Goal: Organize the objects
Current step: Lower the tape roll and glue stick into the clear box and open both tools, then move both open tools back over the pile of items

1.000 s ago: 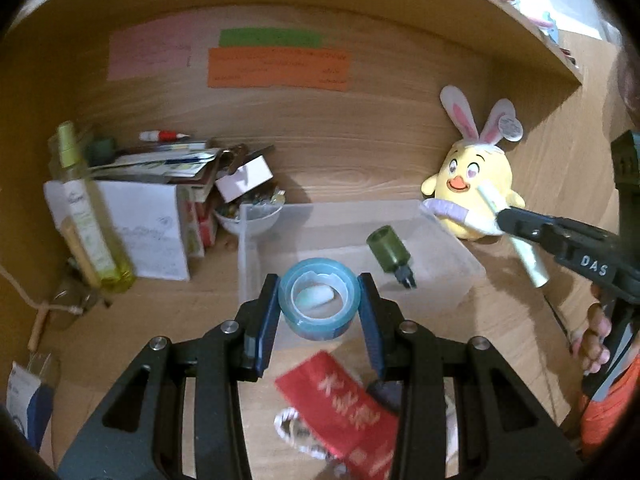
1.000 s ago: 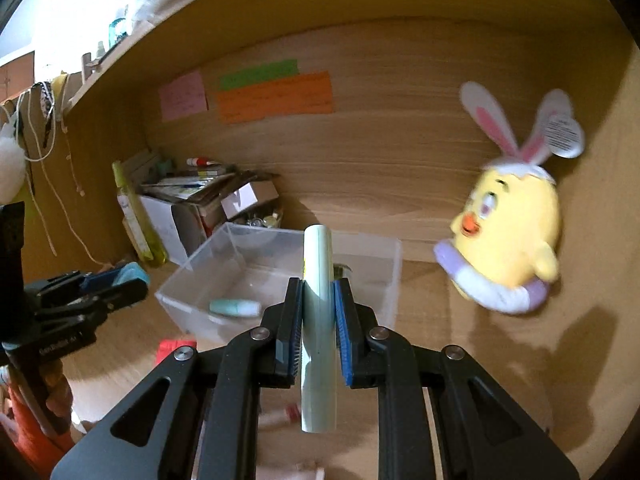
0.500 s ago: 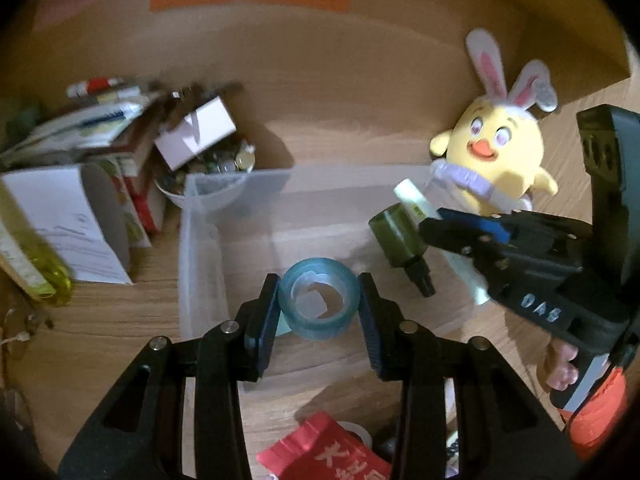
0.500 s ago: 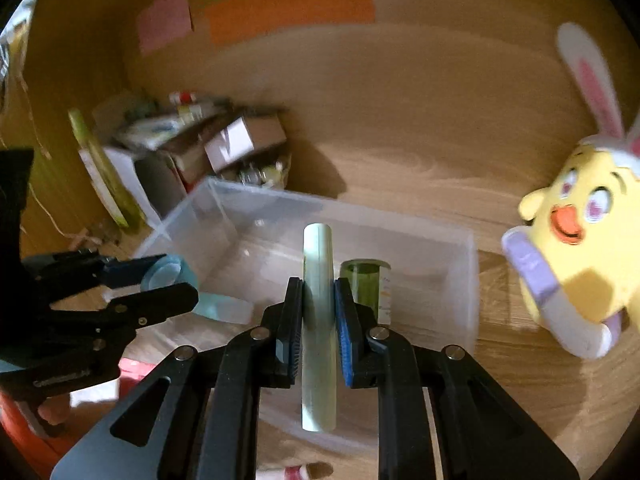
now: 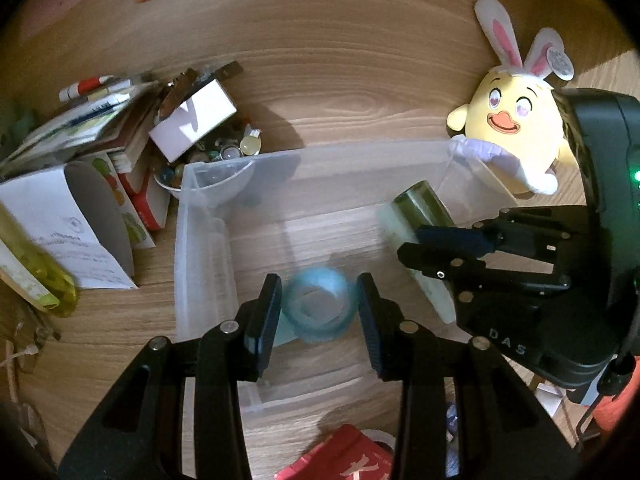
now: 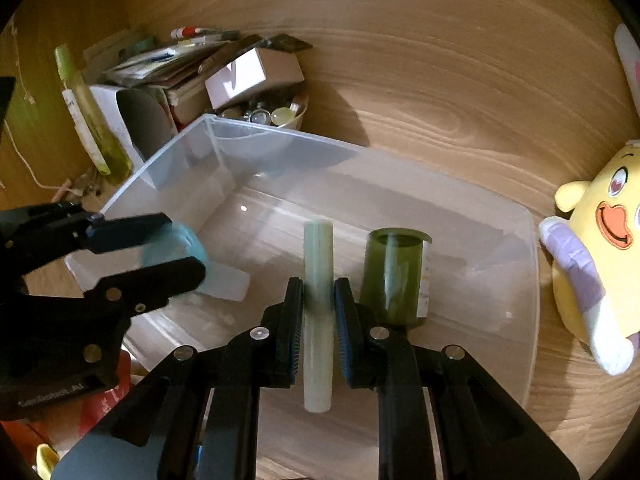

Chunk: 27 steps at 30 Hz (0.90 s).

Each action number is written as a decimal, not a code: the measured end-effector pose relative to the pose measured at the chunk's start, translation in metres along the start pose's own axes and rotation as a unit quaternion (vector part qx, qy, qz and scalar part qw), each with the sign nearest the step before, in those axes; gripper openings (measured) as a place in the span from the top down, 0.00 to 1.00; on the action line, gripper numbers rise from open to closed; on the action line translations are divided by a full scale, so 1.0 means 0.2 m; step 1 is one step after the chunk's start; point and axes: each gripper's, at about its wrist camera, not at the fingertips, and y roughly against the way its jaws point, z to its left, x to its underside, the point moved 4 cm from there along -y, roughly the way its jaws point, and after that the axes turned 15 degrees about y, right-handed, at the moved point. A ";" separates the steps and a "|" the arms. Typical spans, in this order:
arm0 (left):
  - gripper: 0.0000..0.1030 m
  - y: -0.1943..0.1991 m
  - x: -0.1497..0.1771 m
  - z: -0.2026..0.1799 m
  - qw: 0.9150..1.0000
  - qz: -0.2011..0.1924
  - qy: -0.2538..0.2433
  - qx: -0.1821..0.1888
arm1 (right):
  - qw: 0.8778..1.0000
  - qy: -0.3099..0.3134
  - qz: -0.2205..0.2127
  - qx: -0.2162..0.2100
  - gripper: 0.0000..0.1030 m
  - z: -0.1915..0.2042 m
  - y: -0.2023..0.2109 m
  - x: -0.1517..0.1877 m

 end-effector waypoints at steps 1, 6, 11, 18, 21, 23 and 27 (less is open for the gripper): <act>0.56 0.01 0.00 0.00 1.000 -0.003 -0.002 -0.001 | 1.000 0.004 0.000 0.008 0.84 0.00 0.02 0.00; 0.31 0.15 0.01 0.00 0.999 -0.040 -0.006 -0.010 | 0.999 0.000 -0.027 0.031 0.60 0.00 0.16 0.02; 0.07 0.33 0.10 0.00 0.997 -0.076 -0.005 -0.019 | 0.996 -0.007 -0.065 0.053 0.42 0.00 0.38 0.09; 0.04 0.44 0.34 -0.02 0.996 -0.081 -0.008 -0.036 | 0.991 -0.008 -0.089 0.100 0.23 0.07 0.61 0.35; 0.04 0.44 0.48 -0.04 0.997 -0.069 0.001 -0.034 | 0.992 -0.026 -0.088 0.082 0.21 0.10 0.65 0.48; 0.04 0.44 0.55 -0.07 0.998 -0.060 0.004 -0.030 | 0.994 -0.037 -0.082 0.069 0.21 0.13 0.66 0.57; 0.04 0.43 0.69 -0.12 0.998 -0.051 -0.004 -0.036 | 0.994 -0.059 -0.069 0.054 0.21 0.19 0.64 0.72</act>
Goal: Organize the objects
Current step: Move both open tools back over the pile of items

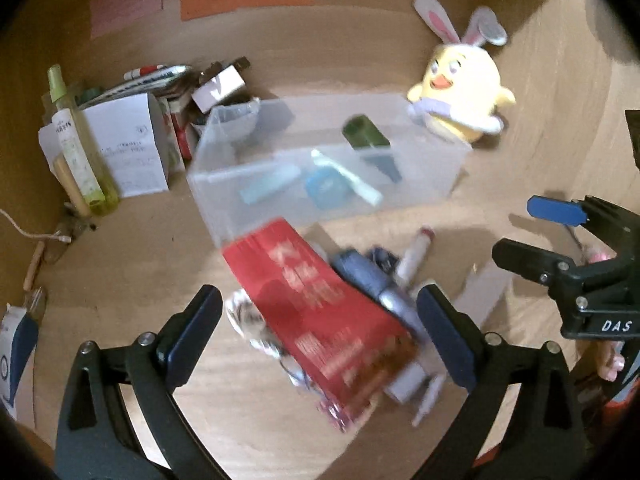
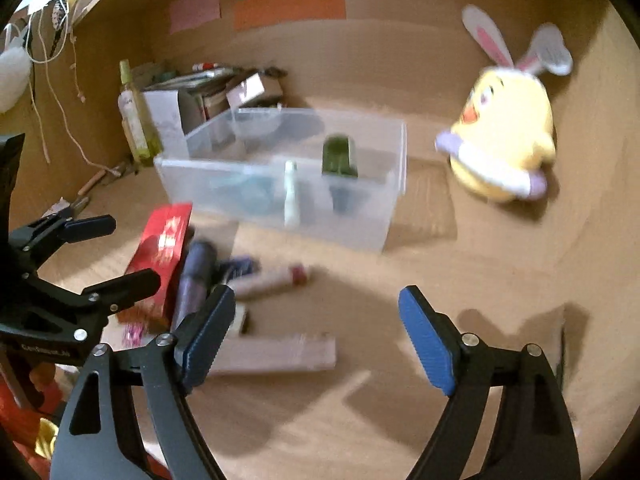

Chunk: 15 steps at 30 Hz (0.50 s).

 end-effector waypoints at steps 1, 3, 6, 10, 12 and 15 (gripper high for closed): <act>0.04 0.01 0.03 -0.01 1.000 -0.005 -0.003 -0.008 | 1.000 -0.011 0.001 -0.001 0.21 0.01 0.01 0.04; 0.04 0.02 0.06 -0.01 1.000 -0.014 -0.008 -0.023 | 1.000 -0.030 0.001 -0.005 0.21 0.01 0.01 0.08; 0.04 0.00 0.11 0.01 0.999 -0.011 0.002 -0.034 | 0.998 -0.054 0.008 -0.025 0.21 0.04 0.00 0.15; 0.04 -0.04 0.14 0.05 0.999 0.001 0.028 -0.033 | 0.996 -0.073 0.015 -0.045 0.21 0.09 -0.04 0.18; 0.04 -0.03 0.15 0.07 0.999 0.000 0.038 -0.033 | 0.995 -0.083 0.014 -0.058 0.21 0.10 -0.06 0.18; 0.04 0.00 0.15 0.15 0.998 -0.006 0.049 -0.040 | 0.994 -0.094 0.006 -0.064 0.28 0.09 -0.08 0.18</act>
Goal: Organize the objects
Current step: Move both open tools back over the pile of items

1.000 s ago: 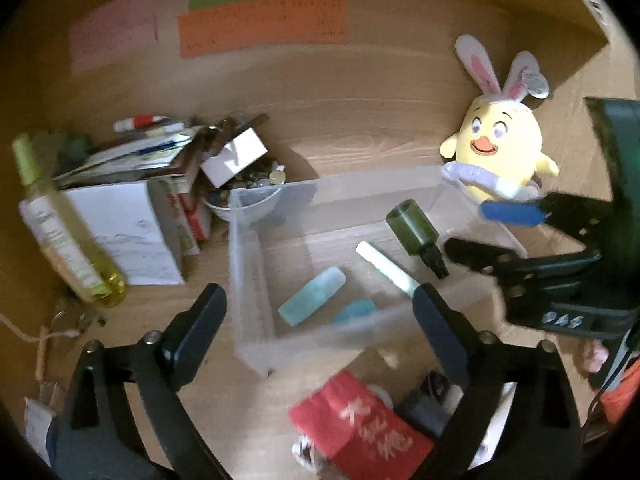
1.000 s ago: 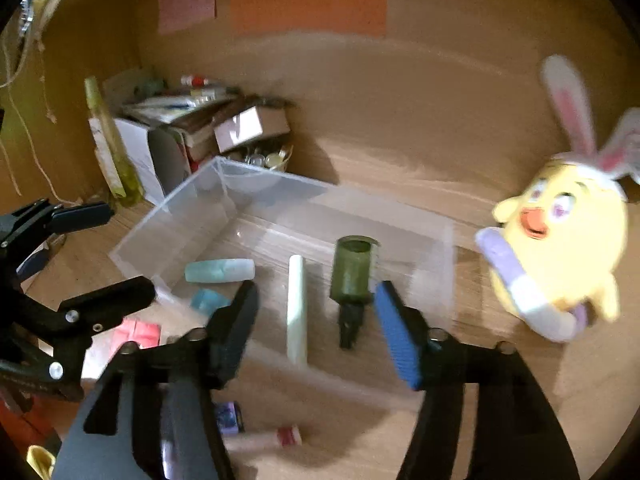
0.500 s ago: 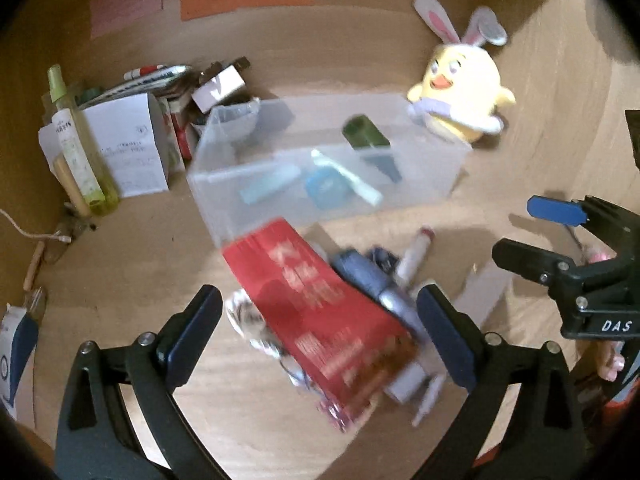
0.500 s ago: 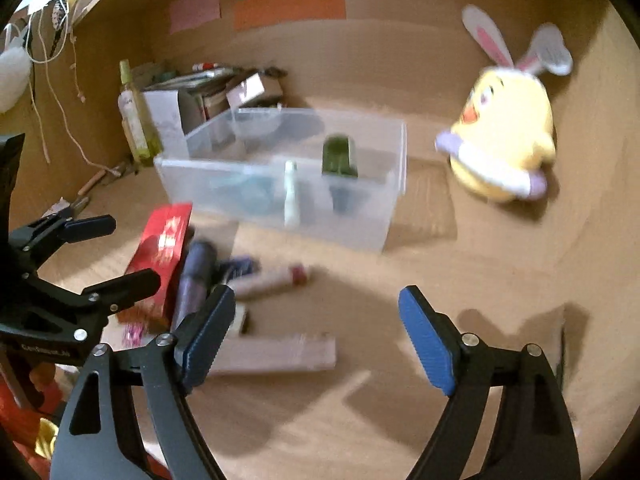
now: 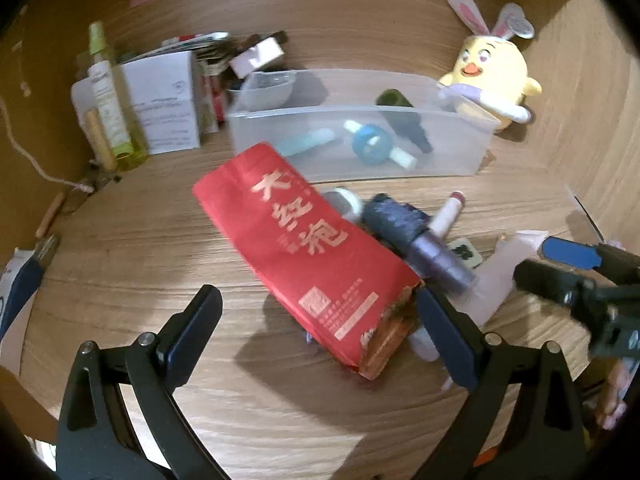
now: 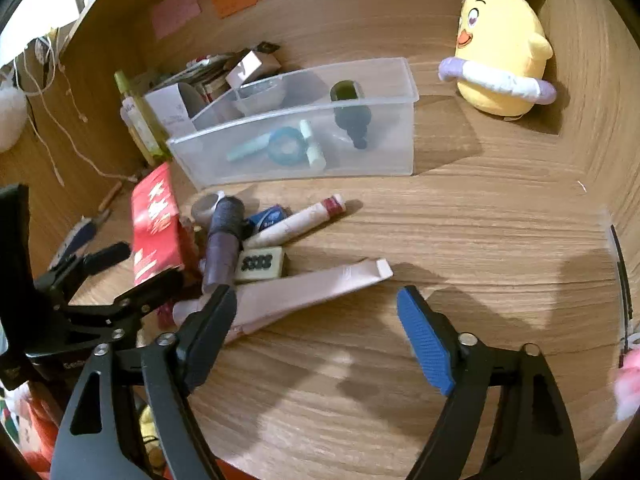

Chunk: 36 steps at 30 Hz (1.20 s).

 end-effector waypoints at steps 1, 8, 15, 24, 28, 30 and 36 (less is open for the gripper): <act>0.04 0.01 0.00 0.02 1.000 -0.002 0.002 -0.003 | 1.000 -0.001 0.000 -0.005 0.37 0.00 -0.01 -0.01; 0.04 0.04 -0.01 0.26 0.999 0.003 0.039 -0.021 | 0.999 -0.026 -0.001 -0.030 0.78 -0.06 -0.05 -0.05; 0.04 0.09 0.01 0.29 0.999 0.004 0.030 -0.019 | 0.999 0.002 -0.009 0.036 0.88 -0.12 -0.05 -0.15; 0.04 0.00 0.05 0.20 0.999 0.030 0.020 -0.016 | 0.998 0.052 -0.007 0.025 0.53 0.01 0.05 -0.10; 0.04 -0.06 0.00 0.20 0.998 0.047 0.044 -0.009 | 0.998 0.063 0.001 0.012 0.40 0.09 0.08 -0.02; 0.04 -0.09 -0.02 0.19 0.998 0.050 0.048 -0.011 | 0.998 0.068 0.010 0.007 0.38 0.12 0.07 0.01; 0.07 -0.10 -0.03 0.17 0.997 0.052 0.048 0.007 | 0.998 0.051 0.036 -0.022 0.35 0.18 -0.02 0.04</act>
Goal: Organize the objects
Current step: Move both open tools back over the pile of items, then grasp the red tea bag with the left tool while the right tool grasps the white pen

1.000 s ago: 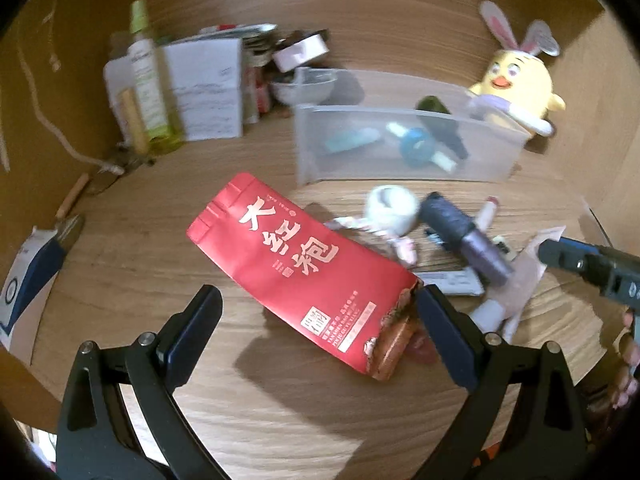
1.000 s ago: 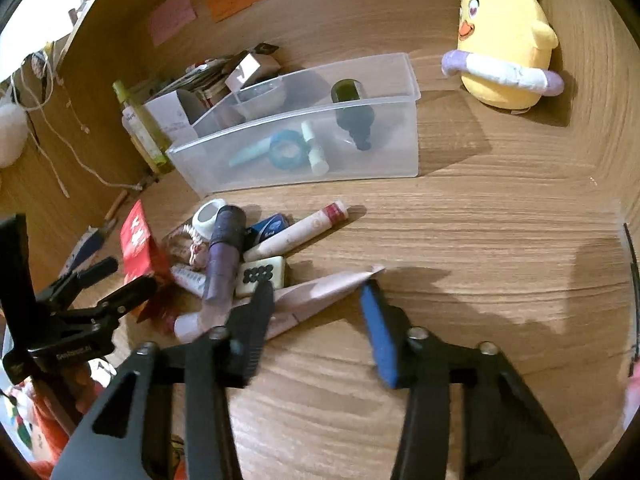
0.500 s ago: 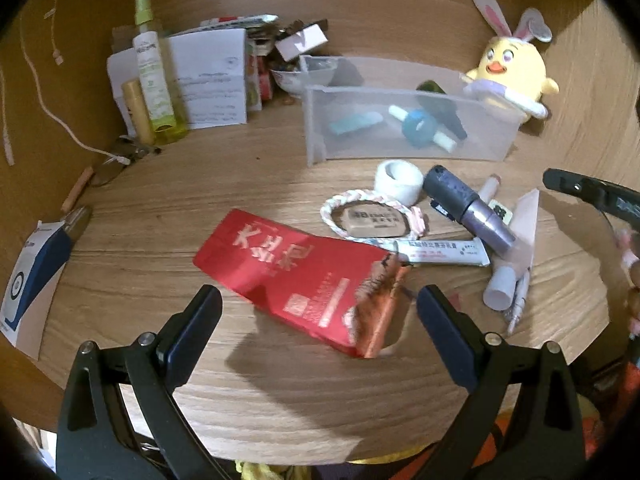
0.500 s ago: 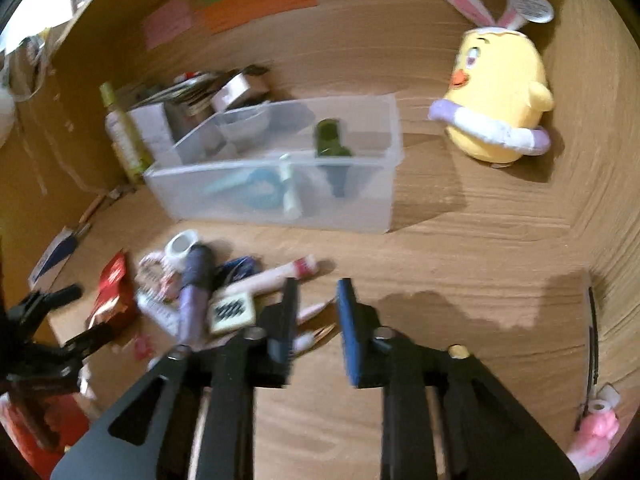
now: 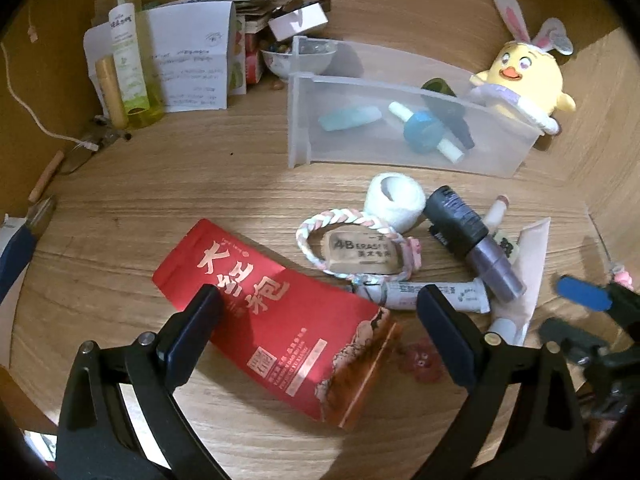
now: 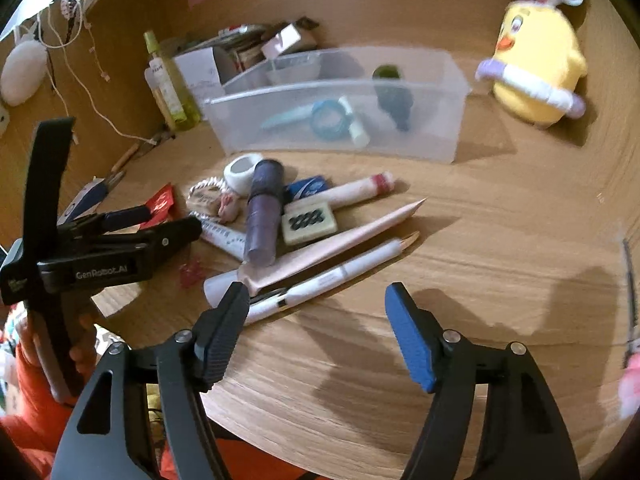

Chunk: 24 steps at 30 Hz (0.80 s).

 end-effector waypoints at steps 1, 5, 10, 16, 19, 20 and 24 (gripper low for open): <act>0.13 0.00 0.00 0.00 1.000 -0.002 -0.003 0.001 | 1.000 0.001 0.005 -0.002 0.35 0.01 -0.02 0.00; 0.23 0.04 0.03 0.00 0.999 -0.011 -0.029 0.016 | 0.999 0.030 0.005 0.016 0.33 0.06 -0.04 0.00; 0.26 0.08 0.09 0.01 0.996 -0.018 -0.080 0.019 | 0.999 0.047 0.009 0.004 0.33 0.04 -0.02 0.02; 0.25 0.19 0.10 0.12 0.996 -0.027 -0.078 0.021 | 0.995 0.073 0.030 0.060 0.33 -0.04 0.00 0.08; 0.13 0.24 0.07 0.16 0.999 -0.025 -0.036 0.015 | 0.998 0.044 0.025 0.035 0.33 -0.07 0.02 0.07; 0.06 0.24 0.06 0.17 0.999 -0.026 -0.022 0.009 | 0.999 0.032 0.022 0.021 0.33 -0.07 0.02 0.07; 0.05 0.18 0.08 0.17 1.000 -0.017 0.001 -0.021 | 1.000 0.011 0.013 0.001 0.31 -0.03 -0.01 0.04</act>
